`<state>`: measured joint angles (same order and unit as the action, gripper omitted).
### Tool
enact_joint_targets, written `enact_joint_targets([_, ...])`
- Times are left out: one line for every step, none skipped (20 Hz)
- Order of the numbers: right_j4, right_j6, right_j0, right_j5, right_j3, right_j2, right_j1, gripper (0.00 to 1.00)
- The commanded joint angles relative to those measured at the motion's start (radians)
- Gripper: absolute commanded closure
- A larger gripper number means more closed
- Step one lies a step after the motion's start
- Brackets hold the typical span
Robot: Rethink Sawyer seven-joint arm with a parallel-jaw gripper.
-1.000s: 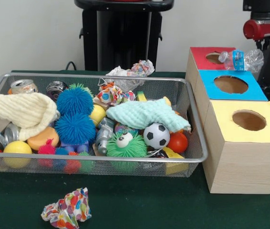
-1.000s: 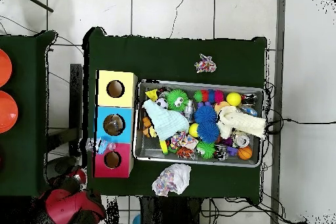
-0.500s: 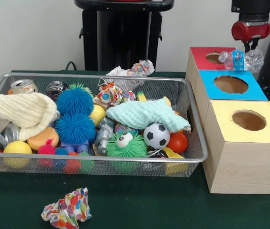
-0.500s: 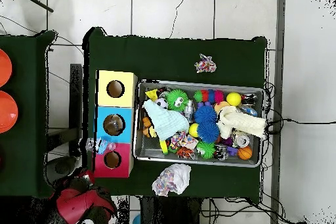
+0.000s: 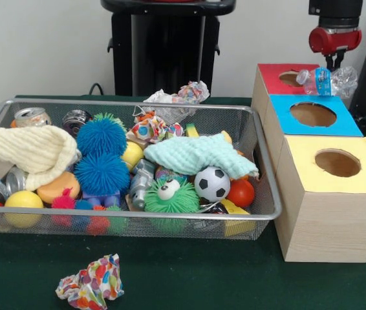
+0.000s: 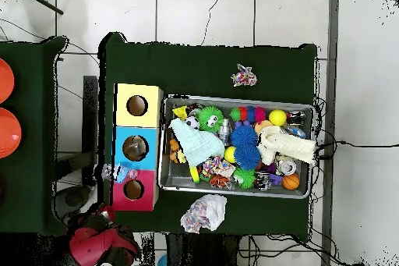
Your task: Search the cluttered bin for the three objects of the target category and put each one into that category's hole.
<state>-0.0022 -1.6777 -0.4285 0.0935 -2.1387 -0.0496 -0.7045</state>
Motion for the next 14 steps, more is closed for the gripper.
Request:
enact_joint_targets([-0.018,-0.176,0.017,0.032,0.004,0.063,-0.007,1.0])
enact_joint_targets([-0.014,-0.176,0.014,0.029,0.005,0.061,-0.008,1.0])
enact_joint_targets([-0.011,-0.176,0.011,0.026,0.007,0.058,-0.009,1.0])
enact_joint_targets([-0.006,-0.177,0.006,0.023,0.01,0.054,-0.009,1.0])
enact_joint_targets([-0.003,-0.179,0.002,0.023,0.011,0.05,-0.007,1.0])
enact_joint_targets([0.001,-0.181,-0.001,0.022,0.013,0.049,-0.005,1.0])
enact_joint_targets([0.005,-0.183,-0.003,0.022,0.014,0.047,-0.002,1.0])
enact_joint_targets([0.009,-0.183,-0.006,0.016,0.018,0.044,-0.003,1.0])
enact_joint_targets([0.013,-0.183,-0.007,0.008,0.021,0.043,-0.005,1.0])
enact_joint_targets([0.015,-0.181,-0.004,-0.005,0.023,0.045,-0.011,1.0])
enact_joint_targets([0.017,-0.179,-0.003,-0.012,0.026,0.046,-0.012,1.0])
enact_joint_targets([0.017,-0.178,0.001,-0.019,0.027,0.048,-0.016,1.0])
enact_joint_targets([0.018,-0.178,0.003,-0.023,0.028,0.049,-0.017,1.0])
enact_joint_targets([0.018,-0.177,0.004,-0.028,0.028,0.049,-0.02,1.0])
